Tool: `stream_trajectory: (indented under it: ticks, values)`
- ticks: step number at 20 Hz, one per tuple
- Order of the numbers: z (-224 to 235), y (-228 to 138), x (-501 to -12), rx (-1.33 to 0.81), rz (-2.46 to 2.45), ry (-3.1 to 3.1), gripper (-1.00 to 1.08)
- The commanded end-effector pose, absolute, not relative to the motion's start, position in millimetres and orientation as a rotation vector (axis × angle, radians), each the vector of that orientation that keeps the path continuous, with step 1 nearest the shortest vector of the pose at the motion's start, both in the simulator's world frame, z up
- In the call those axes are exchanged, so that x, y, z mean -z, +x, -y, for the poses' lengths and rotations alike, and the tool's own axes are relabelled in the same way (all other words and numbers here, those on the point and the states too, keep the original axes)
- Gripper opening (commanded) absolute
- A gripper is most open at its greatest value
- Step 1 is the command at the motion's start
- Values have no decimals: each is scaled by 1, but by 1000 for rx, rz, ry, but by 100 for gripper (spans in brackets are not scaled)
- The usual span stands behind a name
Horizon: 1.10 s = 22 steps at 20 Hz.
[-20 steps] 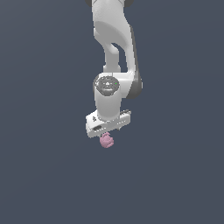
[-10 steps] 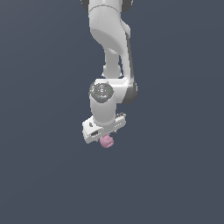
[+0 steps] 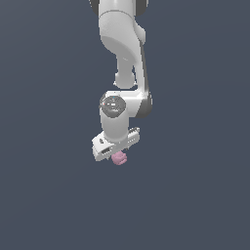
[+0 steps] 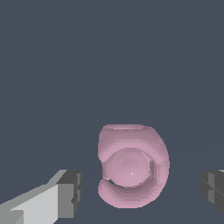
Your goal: Pick up the object and move it to a goal position.
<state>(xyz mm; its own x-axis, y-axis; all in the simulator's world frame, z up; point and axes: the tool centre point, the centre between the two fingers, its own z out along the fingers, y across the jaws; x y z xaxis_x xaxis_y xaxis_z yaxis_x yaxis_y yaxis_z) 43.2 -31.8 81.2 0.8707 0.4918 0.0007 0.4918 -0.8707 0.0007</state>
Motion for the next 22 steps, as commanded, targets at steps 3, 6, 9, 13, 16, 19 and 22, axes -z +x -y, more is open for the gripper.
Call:
stream_trajectory:
  ticks: [3, 6, 9, 13, 16, 19, 22]
  values:
    - [32, 42, -58, 0, -802, 3038, 100]
    - [32, 42, -45, 0, -804, 3037, 100]
    - [32, 43, -39, 0, -804, 3037, 100]
    - [32, 43, -39, 0, -804, 3037, -100]
    - [32, 43, -39, 0, -804, 3037, -100]
    - [32, 43, -39, 0, -804, 3037, -100]
    - [32, 43, -40, 0, -804, 3037, -100]
